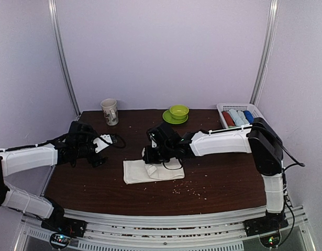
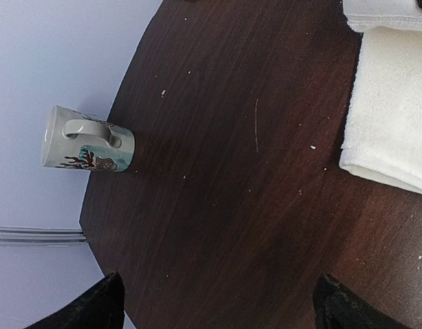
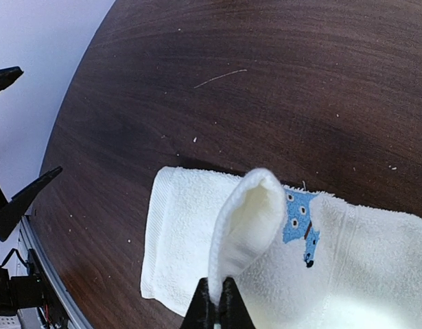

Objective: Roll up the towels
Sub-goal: Fold the towel at the center of the board.

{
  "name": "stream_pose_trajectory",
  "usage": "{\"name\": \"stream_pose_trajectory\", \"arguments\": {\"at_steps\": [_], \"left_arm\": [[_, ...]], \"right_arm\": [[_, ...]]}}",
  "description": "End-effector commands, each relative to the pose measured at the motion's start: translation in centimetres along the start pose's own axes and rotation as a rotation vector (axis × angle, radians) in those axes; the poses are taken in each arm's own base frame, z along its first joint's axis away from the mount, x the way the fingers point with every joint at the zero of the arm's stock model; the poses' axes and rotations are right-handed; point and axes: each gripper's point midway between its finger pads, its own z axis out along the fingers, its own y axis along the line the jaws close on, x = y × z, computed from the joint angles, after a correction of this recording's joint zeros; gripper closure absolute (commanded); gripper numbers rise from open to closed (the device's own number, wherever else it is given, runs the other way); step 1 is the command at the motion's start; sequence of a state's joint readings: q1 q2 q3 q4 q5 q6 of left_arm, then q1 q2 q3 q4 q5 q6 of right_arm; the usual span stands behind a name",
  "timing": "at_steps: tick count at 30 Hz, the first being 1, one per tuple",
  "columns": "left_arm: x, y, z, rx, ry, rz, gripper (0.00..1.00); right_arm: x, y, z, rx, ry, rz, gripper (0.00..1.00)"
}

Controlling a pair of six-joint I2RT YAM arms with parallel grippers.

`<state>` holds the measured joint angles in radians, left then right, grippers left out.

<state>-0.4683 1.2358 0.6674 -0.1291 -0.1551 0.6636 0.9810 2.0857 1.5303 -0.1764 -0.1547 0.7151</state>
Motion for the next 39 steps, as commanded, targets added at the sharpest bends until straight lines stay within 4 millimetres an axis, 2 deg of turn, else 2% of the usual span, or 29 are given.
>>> {"name": "stream_pose_trajectory", "arguments": {"at_steps": [1, 13, 31, 32, 33, 34, 36, 39], "left_arm": [[-0.5, 0.8, -0.3, -0.029, -0.036, -0.015, 0.02], [-0.5, 0.6, -0.2, -0.019, -0.034, -0.017, 0.02], [-0.4, 0.5, 0.0, -0.013, -0.033, -0.016, 0.02], [-0.4, 0.5, 0.0, -0.013, -0.032, -0.016, 0.02], [-0.4, 0.4, 0.1, -0.012, -0.030, -0.016, 0.02], [-0.3, 0.4, 0.1, -0.010, -0.028, -0.016, 0.02], [-0.3, 0.4, 0.2, -0.012, -0.027, -0.015, 0.02], [-0.3, 0.5, 0.2, -0.016, -0.027, -0.017, 0.02]], "right_arm": [[-0.1, 1.1, 0.9, -0.020, 0.002, 0.008, 1.00], [0.2, 3.4, 2.6, -0.066, 0.018, -0.004, 1.00], [2.7, 5.4, 5.4, -0.113, 0.075, -0.011, 0.99], [2.8, 5.7, 5.5, -0.127, 0.078, -0.009, 0.91], [2.8, 6.2, 5.6, -0.149, 0.076, -0.007, 0.73], [2.8, 6.8, 5.5, -0.177, 0.076, -0.004, 0.62], [2.6, 8.1, 5.0, -0.239, 0.074, -0.003, 0.57], [2.1, 10.1, 3.9, -0.334, 0.063, 0.009, 0.56]]}}
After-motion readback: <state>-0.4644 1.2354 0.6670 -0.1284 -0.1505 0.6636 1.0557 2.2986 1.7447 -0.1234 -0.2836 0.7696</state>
